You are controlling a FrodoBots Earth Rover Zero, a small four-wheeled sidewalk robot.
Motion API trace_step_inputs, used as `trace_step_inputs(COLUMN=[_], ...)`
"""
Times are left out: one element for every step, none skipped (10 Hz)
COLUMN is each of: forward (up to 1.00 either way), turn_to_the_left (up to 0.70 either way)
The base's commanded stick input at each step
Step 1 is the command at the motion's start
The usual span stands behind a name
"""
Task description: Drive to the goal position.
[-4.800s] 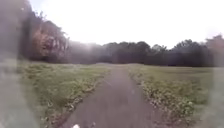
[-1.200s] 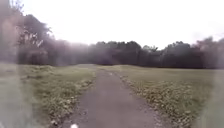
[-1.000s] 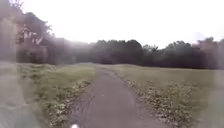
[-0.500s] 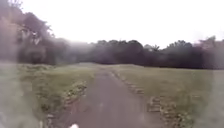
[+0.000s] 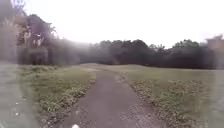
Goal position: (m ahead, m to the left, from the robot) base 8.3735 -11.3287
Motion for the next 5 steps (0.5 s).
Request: trace_step_inputs(forward=[1.0, 1.0, 1.0, 1.0, 1.0], turn_to_the_left=[0.0, 0.0, 0.0, 0.0, 0.0])
